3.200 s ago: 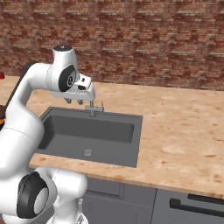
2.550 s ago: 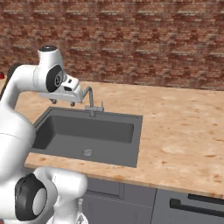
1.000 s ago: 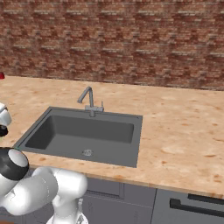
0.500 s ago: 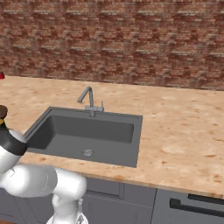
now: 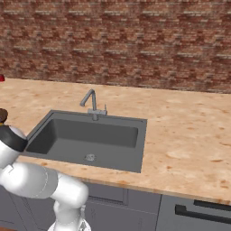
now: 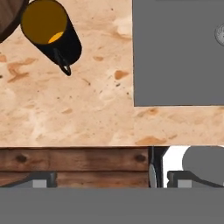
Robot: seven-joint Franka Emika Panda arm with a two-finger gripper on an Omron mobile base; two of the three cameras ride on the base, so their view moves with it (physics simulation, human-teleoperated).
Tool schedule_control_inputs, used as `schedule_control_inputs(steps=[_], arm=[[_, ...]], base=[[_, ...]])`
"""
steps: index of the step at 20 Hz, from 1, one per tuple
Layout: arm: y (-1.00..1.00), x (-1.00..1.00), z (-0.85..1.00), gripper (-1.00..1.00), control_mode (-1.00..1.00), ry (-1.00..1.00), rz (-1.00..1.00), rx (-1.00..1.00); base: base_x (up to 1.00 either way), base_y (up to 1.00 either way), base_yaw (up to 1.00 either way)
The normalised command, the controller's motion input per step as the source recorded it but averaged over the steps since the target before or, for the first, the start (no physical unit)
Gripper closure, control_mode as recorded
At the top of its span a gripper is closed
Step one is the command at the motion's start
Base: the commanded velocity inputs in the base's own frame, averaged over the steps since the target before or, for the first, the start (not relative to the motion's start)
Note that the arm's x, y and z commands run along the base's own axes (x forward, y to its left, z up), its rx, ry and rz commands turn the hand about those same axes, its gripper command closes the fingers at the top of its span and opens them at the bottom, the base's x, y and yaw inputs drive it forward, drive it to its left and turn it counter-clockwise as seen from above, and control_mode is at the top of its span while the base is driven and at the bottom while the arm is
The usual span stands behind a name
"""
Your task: Pick the mug and place it in the sink. Pick the bowl and place it in the open cabinet and then close the cabinet.
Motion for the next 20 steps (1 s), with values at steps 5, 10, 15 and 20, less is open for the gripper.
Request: schedule_control_inputs(steps=[5,10,15,20], arm=[[0.01,0.43,-0.29,-1.0,-1.0,-0.01,0.0,-0.02],[0.14,0.32,-0.2,-1.0,-1.0,0.0,0.01,0.0],[0.38,0.06,-0.05,-1.0,-1.0,0.0,0.12,0.0],[0.34,0.18,-0.2,-1.0,-1.0,0.0,0.15,0.0]], base=[[0.0,0.0,0.0],[0.0,0.0,0.0],[0.0,0.0,0.0],[0.0,0.0,0.0]])
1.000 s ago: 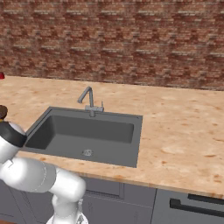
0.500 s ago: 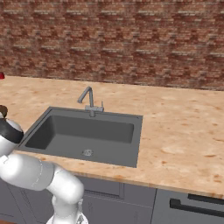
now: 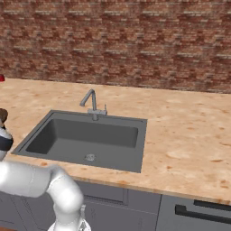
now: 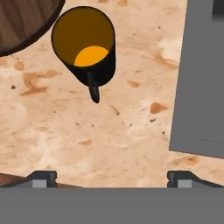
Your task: Pick the mug and place it in the sink. Pick the bowl and place it in the open cabinet and then close the cabinet.
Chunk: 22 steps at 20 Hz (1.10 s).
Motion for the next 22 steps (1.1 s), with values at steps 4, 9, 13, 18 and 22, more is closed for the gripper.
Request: schedule_control_inputs(steps=[4,9,13,18,22], arm=[[0.07,0.27,-0.26,-1.0,-1.0,0.0,0.14,0.0],[0.01,0.2,-0.22,-1.0,-1.0,0.0,0.11,0.0],[0.19,0.08,-0.21,-1.0,-1.0,0.0,0.02,0.0],[0.15,0.17,-0.27,-1.0,-1.0,0.0,-0.02,0.0],[0.0,0.18,-0.27,-1.0,-1.0,0.0,-0.05,0.0]], base=[[0.0,0.0,0.0],[0.0,0.0,0.0],[0.0,0.0,0.0],[0.0,0.0,0.0],[0.0,0.0,0.0]])
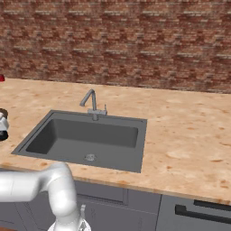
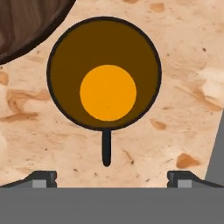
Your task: Pick the mug and place it in the sink. Pick the bowl and place it in the open cabinet and then close the cabinet.
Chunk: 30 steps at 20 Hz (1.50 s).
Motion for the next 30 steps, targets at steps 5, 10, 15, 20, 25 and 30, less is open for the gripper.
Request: schedule_control_inputs(steps=[5,10,15,20,25,30], arm=[[0.04,0.12,-0.2,-1.0,-1.0,0.0,-0.05,0.0],[0.08,0.09,-0.04,-1.0,-1.0,0.0,-0.02,0.0],[0.01,0.12,-0.06,-1.0,-1.0,0.0,0.0,0.0],[0.01,0.09,-0.26,-1.0,-1.0,0.0,0.0,0.0],[0.0,0.0,-0.15,-1.0,-1.0,0.0,0.0,0.0],[0.0,0.0,-0.12,1.0,-1.0,0.0,0.0,0.0]], base=[[0.0,0.0,0.0],[0.0,0.0,0.0],[0.0,0.0,0.0],[0.0,0.0,0.0],[0.0,0.0,0.0],[0.0,0.0,0.0]])
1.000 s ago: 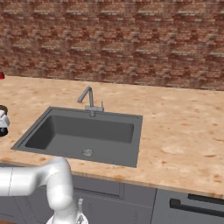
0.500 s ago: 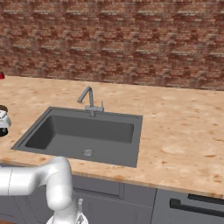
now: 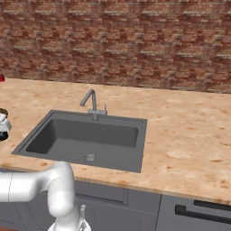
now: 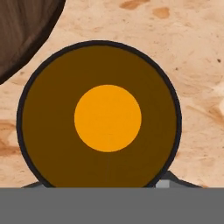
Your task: Pick the mug and place it in the sink. Pick the bowl and place it in the open cabinet and then close the cabinet.
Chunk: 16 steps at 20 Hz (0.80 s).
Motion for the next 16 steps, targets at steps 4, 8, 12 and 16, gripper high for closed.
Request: schedule_control_inputs(steps=[4,8,12,16], arm=[[0.0,0.0,-0.11,1.0,-1.0,0.0,0.0,0.0],[0.0,0.03,-0.06,1.0,-1.0,0.0,-0.01,0.0],[-0.21,0.04,0.06,1.0,-1.0,0.01,-0.08,0.0],[-0.62,0.0,0.31,1.0,-1.0,0.0,-0.15,0.0]], base=[[0.0,0.0,0.0],[0.0,0.0,0.0],[0.0,0.0,0.0],[0.0,0.0,0.0]])
